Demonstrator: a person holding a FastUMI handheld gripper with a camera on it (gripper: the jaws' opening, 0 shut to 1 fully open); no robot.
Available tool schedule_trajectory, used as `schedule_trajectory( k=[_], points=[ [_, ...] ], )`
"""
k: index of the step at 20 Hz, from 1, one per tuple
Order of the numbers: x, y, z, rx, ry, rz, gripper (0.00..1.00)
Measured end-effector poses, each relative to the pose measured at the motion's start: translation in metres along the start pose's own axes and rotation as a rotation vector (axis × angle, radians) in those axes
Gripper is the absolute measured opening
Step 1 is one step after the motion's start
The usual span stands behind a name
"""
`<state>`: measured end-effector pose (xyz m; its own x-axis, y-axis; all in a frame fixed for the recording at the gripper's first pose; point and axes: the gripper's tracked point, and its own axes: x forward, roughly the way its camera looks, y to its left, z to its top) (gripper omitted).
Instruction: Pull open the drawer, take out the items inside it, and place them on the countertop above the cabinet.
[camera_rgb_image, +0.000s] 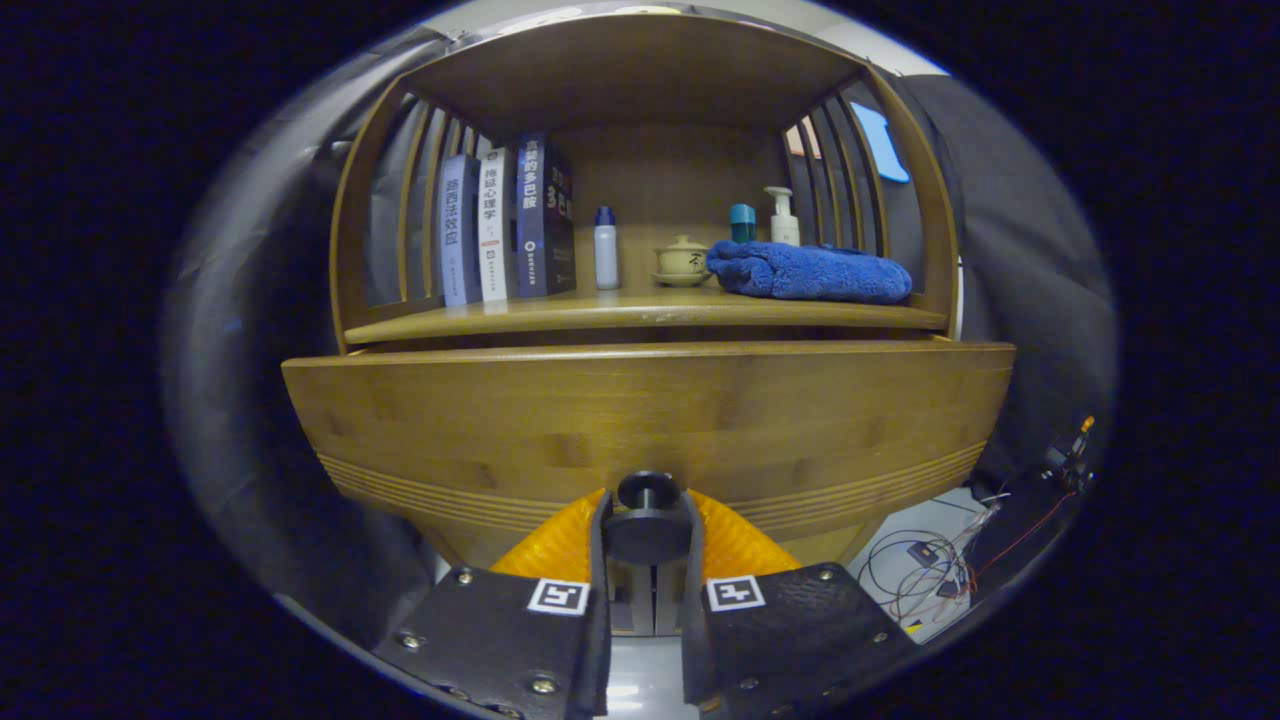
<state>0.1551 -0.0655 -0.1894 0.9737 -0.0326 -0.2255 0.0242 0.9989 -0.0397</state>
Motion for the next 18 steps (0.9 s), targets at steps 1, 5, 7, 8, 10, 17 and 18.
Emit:
schedule_trajectory(
  k=[1,5,7,8,10,17,18],
  points=[
    [-0.009,0.001,-0.002,-0.001,-0.002,0.007,0.29],
    [-0.045,0.000,-0.012,-0.013,0.003,0.031,0.29],
    [-0.063,-0.001,-0.023,-0.005,0.017,0.031,0.29],
    [-0.071,0.000,-0.028,-0.005,0.019,0.034,0.28],
    [-0.077,-0.001,-0.028,0.002,-0.007,0.020,0.29],
    [-0.094,0.000,-0.030,-0.026,-0.021,0.032,0.28],
    [-0.095,-0.001,-0.031,-0.017,-0.016,0.035,0.28]
  ],
)
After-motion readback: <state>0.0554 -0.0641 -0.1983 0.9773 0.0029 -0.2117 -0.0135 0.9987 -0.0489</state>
